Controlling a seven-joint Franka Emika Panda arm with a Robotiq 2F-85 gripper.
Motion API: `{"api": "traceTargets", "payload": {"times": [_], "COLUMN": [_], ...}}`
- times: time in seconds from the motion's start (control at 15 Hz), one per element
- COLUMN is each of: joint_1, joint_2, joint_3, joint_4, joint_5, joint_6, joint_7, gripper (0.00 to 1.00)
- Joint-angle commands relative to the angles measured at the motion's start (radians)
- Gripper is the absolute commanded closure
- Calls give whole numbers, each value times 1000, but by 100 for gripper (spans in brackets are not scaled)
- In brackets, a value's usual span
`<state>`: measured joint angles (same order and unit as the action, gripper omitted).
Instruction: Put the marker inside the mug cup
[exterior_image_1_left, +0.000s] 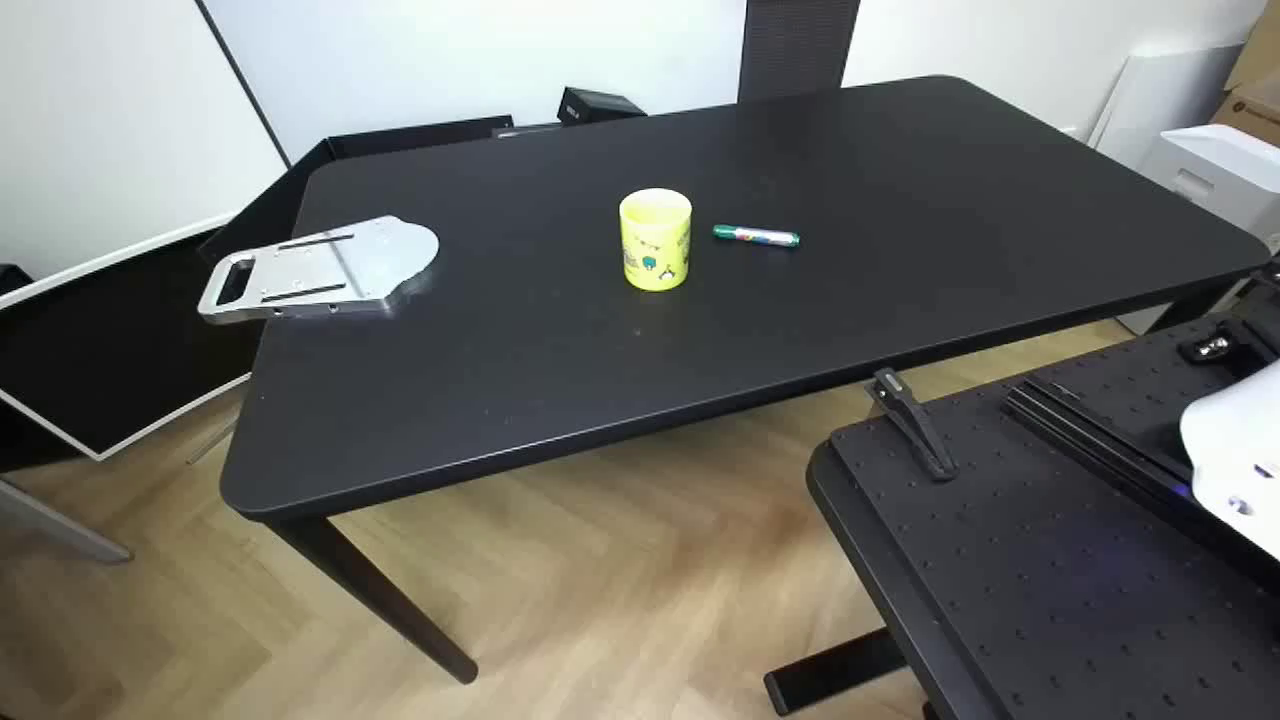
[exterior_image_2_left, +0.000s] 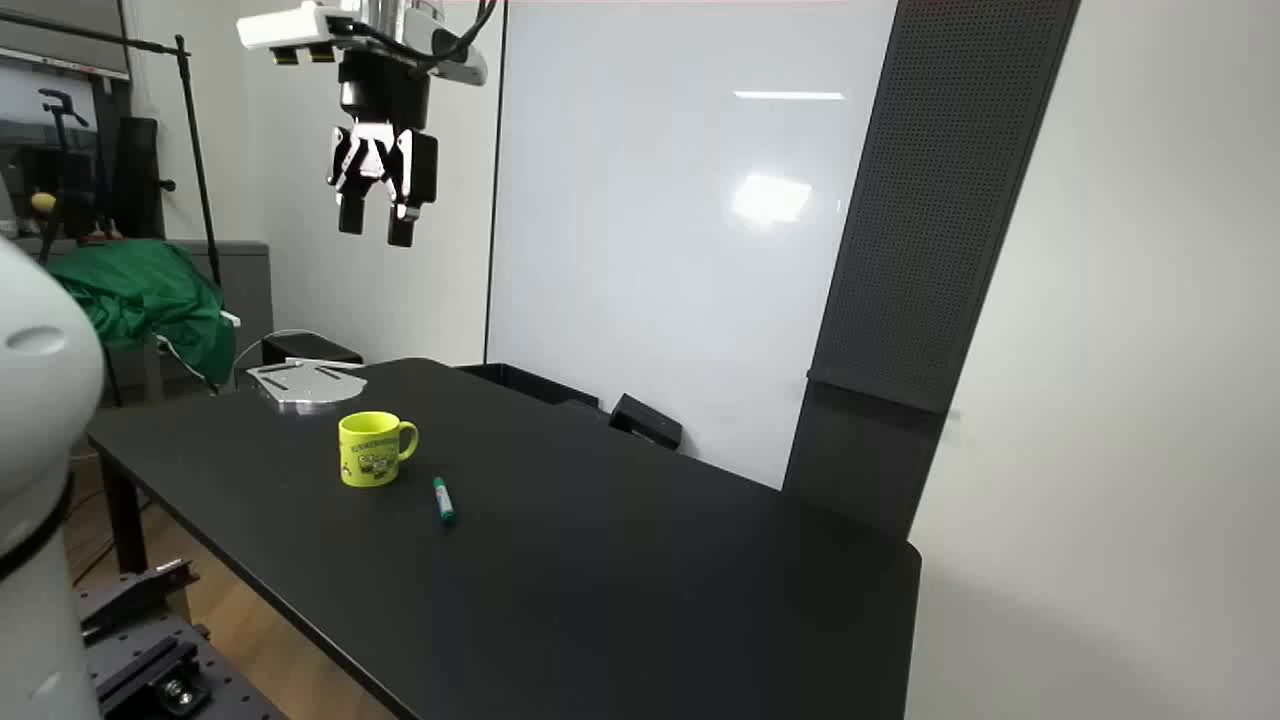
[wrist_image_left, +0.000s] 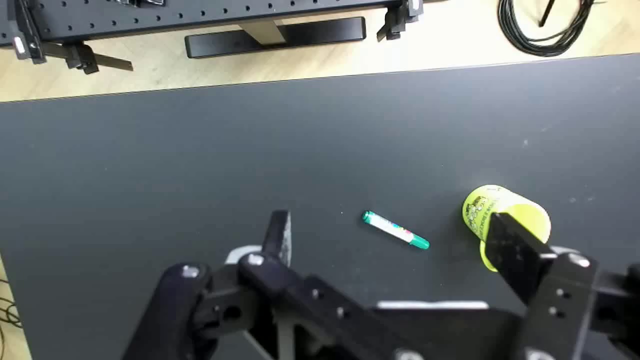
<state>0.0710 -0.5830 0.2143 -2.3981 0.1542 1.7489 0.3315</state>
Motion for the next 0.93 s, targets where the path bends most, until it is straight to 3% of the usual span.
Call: {"api": "traceTargets", "payload": {"times": [0.0, 0.53, 0.87], "joint_1": [6, 6, 40], "joint_2": [1, 1, 24], "joint_3": [-5, -5, -5], "joint_4": [2, 2, 21], "joint_5": [-3, -3, -134], "joint_6": [0, 2, 84], "joint_7": [3, 3, -208], "gripper": [0, 0, 0]}}
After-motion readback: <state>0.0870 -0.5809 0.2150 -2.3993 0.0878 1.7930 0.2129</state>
